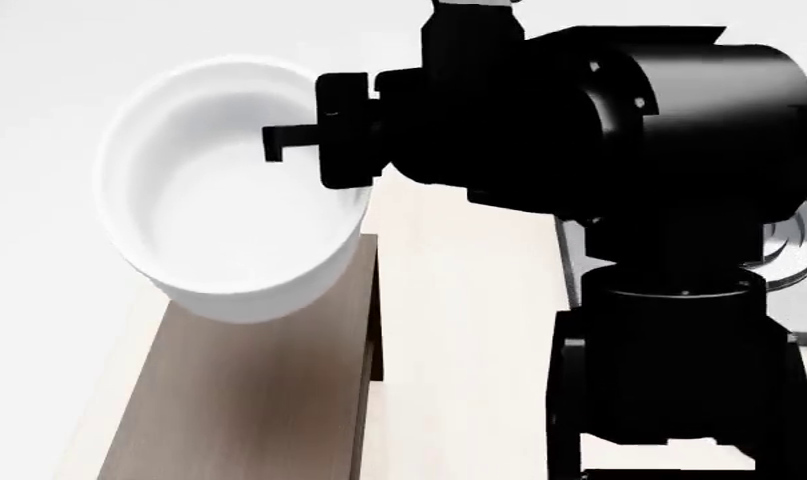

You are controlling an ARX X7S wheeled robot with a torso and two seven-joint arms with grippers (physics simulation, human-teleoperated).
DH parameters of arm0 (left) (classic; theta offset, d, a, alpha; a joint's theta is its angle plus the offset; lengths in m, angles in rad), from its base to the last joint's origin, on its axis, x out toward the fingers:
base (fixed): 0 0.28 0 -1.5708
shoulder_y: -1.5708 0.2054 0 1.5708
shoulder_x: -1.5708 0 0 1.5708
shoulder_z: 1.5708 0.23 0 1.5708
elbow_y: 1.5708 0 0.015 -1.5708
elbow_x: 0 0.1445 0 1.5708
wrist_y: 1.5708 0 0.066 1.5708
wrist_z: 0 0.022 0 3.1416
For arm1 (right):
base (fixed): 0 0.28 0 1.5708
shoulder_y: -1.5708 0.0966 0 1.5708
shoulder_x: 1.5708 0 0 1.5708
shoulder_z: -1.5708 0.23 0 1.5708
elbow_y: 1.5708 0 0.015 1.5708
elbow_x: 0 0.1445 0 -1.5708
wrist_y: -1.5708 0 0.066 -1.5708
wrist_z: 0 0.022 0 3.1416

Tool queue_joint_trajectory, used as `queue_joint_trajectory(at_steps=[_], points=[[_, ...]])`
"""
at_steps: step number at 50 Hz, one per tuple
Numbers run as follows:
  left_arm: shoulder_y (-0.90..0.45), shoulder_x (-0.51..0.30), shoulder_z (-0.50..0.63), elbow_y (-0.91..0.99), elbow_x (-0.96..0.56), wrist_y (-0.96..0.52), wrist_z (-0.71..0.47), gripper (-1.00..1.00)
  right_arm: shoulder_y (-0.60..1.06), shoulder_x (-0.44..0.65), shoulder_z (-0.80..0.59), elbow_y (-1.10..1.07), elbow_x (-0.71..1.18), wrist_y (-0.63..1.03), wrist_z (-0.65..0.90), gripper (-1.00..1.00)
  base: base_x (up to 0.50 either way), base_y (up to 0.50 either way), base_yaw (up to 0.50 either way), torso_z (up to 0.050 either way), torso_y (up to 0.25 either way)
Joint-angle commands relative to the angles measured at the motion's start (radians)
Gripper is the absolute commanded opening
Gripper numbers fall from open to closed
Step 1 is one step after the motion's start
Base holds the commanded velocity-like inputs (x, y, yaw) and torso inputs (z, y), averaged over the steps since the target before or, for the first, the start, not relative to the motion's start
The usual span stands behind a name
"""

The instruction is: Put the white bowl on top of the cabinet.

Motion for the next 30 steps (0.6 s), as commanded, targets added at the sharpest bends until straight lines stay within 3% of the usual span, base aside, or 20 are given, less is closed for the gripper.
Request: queue_joint_trajectory(at_steps=[1,17,30], points=[[0.002,-0.002,0.001,0.013,-0.005,-0.009,-0.005,1.00,-0.062,0.052,-0.032,-0.134,0.283,0.040,0.178,-1.00,0.00,0.00,0.00,0.000,0.000],[0.001,-0.004,0.004,-0.005,-0.004,0.004,-0.004,1.00,-0.100,0.086,-0.059,-0.110,0.532,0.039,0.385,-1.00,0.00,0.00,0.00,0.001,0.001],[0.000,-0.004,0.010,-0.021,-0.001,0.011,-0.006,1.00,-0.111,0.122,-0.082,-0.140,0.666,0.030,0.467,-1.00,0.00,0.00,0.00,0.000,0.001]])
